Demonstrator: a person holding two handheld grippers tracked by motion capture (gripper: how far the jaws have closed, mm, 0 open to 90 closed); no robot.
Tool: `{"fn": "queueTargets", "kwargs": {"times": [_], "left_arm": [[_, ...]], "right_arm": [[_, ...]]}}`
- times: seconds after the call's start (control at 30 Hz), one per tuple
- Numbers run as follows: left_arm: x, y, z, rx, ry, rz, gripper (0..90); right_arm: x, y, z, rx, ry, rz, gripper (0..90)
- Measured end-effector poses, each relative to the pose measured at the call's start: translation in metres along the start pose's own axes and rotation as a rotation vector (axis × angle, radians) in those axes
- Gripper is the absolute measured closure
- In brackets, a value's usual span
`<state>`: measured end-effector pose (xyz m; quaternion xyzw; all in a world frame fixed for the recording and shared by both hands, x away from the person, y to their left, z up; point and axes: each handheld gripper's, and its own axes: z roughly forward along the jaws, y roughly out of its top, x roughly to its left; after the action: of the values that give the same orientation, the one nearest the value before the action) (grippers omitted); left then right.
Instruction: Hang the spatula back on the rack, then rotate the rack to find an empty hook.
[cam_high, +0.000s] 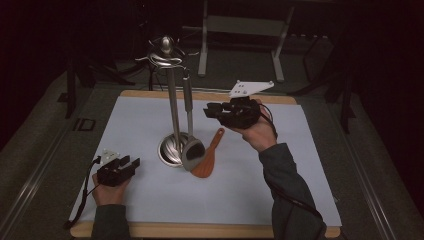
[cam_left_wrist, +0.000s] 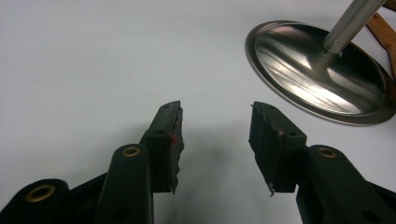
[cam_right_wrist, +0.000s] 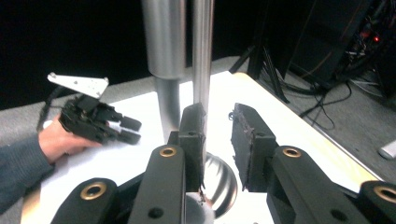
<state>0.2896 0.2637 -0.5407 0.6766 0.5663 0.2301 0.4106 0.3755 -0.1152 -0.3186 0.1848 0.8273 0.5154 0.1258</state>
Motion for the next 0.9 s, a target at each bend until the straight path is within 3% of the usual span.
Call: {"fn": "queueTargets", "kwargs": {"times": [0.27,0.43,0.73,0.9], "left_arm": [[0.0,0.0,0.0,-0.001,0.0,-0.004,54.2],[0.0,0.0,0.0,-0.003,0.001,-0.001,54.6],[0.0,0.0,-0.002,-0.013,-0.002,0.005,60.5],[-0.004,0.001,-0.009,-0.051,-0.001,0.005,67.0]], "right_arm": [[-0.004,-0.015,0.001,0.065,-0.036,-0.002,73.2],[-0.008,-0.023,-0.002,0.078,-0.045,0.016,72.9],[-0.012,-0.041,-0.001,0.146,-0.113,0.027,65.9],[-0.015,-0.05,-0.003,0.164,-0.134,0.037,62.8]]}}
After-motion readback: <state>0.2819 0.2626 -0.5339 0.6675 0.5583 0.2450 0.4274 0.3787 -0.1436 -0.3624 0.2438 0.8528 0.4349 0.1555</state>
